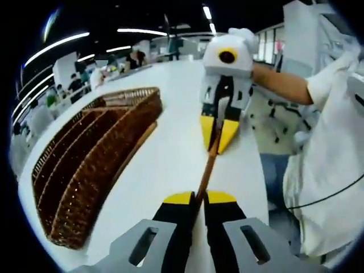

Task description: Arrange the knives, forks, and spoons in their matching storage slots by inserting each utensil handle-first until every utensil is classified and aligned in the correct compartment

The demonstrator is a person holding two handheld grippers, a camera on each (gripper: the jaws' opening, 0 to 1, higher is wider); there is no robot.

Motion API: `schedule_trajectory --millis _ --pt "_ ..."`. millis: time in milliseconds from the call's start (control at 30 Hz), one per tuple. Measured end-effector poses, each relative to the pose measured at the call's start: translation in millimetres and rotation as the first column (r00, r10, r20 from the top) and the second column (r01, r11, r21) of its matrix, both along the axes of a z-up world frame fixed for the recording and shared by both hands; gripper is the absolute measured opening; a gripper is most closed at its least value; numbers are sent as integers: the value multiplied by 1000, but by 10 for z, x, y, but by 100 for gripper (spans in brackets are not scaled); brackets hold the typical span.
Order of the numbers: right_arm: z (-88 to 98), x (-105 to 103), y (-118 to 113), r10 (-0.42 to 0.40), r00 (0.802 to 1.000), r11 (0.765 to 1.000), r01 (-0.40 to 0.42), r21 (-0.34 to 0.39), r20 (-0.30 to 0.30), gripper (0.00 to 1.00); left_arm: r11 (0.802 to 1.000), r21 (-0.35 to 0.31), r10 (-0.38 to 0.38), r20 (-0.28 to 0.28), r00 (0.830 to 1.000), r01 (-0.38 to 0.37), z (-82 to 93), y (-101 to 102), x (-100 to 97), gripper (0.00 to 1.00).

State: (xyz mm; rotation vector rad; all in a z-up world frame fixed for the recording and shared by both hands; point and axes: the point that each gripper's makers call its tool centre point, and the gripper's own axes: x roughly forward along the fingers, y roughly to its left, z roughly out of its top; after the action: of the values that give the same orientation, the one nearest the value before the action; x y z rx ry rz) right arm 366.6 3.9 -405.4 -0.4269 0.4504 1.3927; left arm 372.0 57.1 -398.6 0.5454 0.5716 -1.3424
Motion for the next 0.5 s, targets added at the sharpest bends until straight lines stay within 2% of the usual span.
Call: schedule_trajectory --millis 33,133,200,267,467,500 --pt "0 21 0 -2 1000 1000 2 0 -4 7 999 26 -24 32 999 24 1 3 1 5" --pt "2 44 5 6 1000 1000 -6 -10 2 7 997 68 -34 2 999 34 -17 -21 -45 4" --pt "4 58 13 12 1000 1000 -12 -19 4 8 996 76 -43 20 999 41 3 -28 -41 4" --pt "4 72 16 20 1000 999 -20 -29 13 8 995 84 -46 6 999 46 21 -30 -42 4" --pt "3 93 31 22 1000 999 -21 -50 11 12 995 83 -52 9 999 51 76 -34 16 4" --pt "5 98 34 22 1000 998 -21 -51 8 12 995 80 -58 29 998 55 104 -47 42 4"
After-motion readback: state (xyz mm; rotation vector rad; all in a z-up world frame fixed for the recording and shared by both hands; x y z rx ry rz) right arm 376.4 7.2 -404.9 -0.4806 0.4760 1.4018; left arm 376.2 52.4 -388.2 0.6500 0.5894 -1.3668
